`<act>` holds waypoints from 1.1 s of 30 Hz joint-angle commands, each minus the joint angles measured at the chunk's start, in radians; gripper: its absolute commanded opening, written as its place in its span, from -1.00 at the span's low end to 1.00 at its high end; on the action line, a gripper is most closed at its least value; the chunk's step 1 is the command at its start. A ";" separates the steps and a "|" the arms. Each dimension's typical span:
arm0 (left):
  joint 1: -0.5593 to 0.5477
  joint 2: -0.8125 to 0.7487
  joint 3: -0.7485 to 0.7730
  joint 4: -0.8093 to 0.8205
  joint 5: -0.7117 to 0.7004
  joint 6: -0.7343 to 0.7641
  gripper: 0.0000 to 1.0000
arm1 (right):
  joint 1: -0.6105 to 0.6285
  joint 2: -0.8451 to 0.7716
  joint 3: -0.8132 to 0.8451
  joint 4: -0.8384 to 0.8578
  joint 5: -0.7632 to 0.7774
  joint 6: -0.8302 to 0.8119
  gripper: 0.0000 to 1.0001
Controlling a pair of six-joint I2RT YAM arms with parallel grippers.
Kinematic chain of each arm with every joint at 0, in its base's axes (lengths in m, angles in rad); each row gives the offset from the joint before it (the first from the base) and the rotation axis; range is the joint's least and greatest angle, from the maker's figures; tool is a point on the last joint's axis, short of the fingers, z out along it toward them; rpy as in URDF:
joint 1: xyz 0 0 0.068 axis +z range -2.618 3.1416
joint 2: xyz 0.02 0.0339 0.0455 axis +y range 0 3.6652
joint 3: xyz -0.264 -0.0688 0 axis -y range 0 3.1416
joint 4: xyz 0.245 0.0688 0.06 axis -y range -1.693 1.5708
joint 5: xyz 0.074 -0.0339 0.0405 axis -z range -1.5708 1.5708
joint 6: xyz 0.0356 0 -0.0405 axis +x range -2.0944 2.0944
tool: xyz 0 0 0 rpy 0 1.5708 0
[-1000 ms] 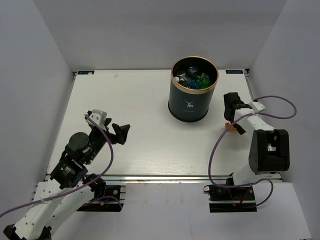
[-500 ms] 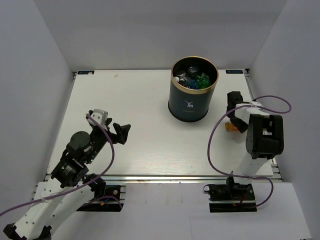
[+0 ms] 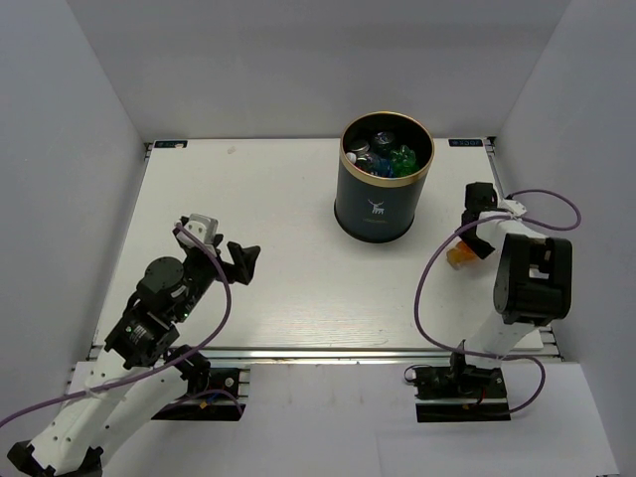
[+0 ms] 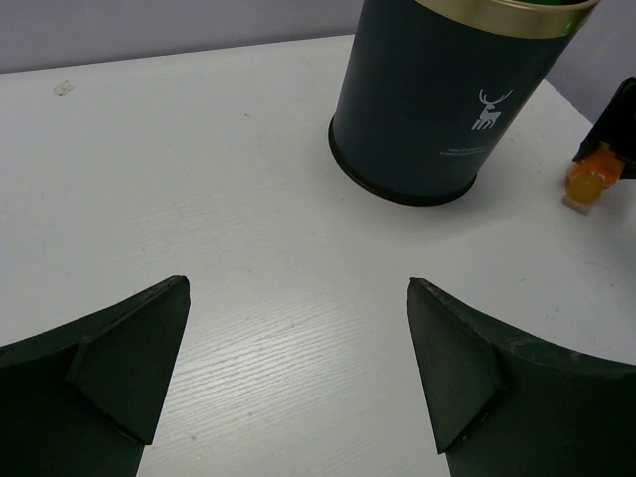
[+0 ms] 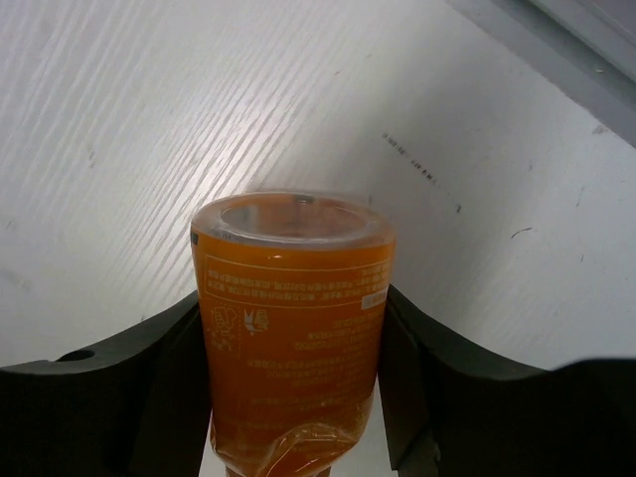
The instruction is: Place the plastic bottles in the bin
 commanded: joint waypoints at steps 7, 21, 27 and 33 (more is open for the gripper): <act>0.006 0.023 -0.002 -0.014 -0.032 0.006 1.00 | 0.040 -0.386 0.020 0.167 -0.482 -0.358 -1.00; 0.006 0.060 -0.002 -0.014 -0.050 0.006 1.00 | 0.207 -0.614 0.247 0.405 -0.928 -0.415 -1.00; 0.006 0.069 -0.002 -0.014 -0.061 0.015 1.00 | 0.257 -0.416 0.349 0.518 -0.940 -0.384 -1.00; 0.015 0.091 -0.002 -0.023 -0.061 0.025 1.00 | 0.324 -0.198 0.491 0.616 -0.896 -0.395 -1.00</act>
